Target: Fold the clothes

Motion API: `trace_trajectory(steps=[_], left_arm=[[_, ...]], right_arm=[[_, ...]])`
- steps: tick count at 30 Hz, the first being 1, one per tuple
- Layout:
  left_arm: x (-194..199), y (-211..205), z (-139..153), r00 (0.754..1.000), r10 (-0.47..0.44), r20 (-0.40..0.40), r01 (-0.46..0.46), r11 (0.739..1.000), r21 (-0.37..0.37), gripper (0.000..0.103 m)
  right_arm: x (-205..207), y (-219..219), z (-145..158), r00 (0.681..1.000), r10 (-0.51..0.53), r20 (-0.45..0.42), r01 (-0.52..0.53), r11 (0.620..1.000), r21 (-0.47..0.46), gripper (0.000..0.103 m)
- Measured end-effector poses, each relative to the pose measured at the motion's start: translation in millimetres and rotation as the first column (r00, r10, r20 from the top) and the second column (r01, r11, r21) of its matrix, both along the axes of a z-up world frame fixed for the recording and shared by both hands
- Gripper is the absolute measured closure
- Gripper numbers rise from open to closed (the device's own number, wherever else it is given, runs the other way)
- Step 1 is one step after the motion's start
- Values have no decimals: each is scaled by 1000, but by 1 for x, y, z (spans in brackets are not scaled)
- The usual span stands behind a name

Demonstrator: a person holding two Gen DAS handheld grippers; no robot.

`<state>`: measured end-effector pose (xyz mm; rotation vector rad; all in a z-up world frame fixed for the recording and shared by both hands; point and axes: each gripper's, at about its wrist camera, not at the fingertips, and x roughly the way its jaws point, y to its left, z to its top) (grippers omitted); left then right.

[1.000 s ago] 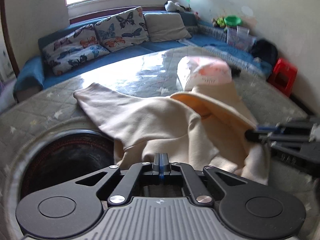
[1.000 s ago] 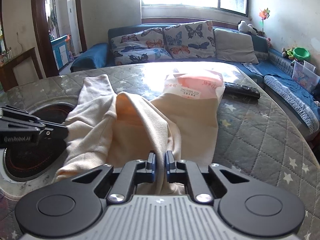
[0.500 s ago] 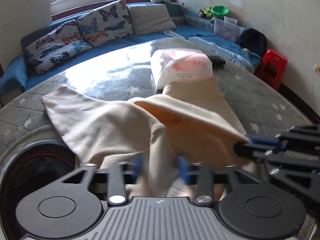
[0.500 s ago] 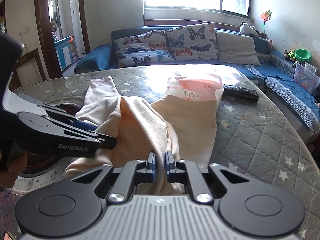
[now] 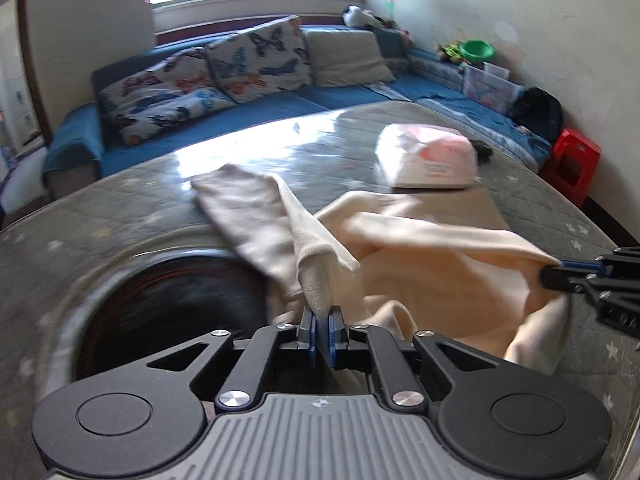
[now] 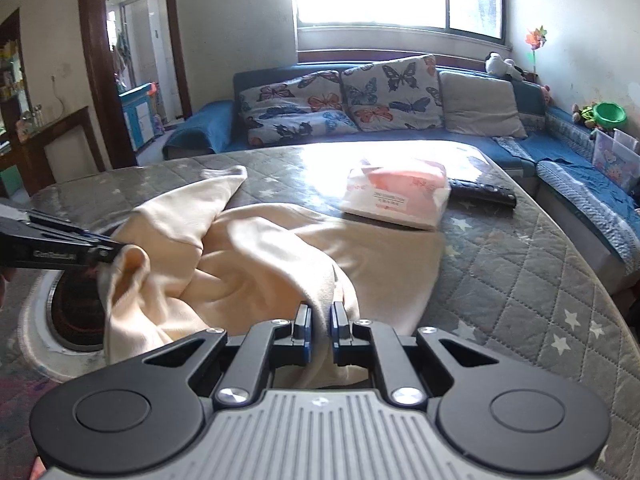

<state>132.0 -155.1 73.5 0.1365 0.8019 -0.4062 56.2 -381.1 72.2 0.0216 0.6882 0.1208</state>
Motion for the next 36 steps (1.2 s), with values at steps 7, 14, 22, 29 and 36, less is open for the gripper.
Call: trace_trajectory(steps=[7, 14, 22, 29, 36], left_arm=[[-38, 58, -2, 998, 70, -10, -69, 997, 16, 97], [-86, 107, -22, 985, 148, -86, -149, 989, -11, 97], [-123, 136, -33, 972, 176, -153, -188, 980, -66, 96], [-128, 144, -28, 973, 188, -136, -192, 981, -18, 80], [-118, 152, -7, 976, 211, -52, -212, 977, -15, 67]], right_arm=[[-14, 31, 1, 994, 106, -12, -106, 994, 17, 95], [-38, 61, -9, 972, 225, -63, -224, 974, 21, 95], [-57, 67, -13, 942, 313, -125, -313, 950, 21, 85], [-59, 59, 8, 939, 327, -111, -332, 943, -33, 73], [-14, 48, 5, 965, 247, -92, -254, 964, -79, 69]])
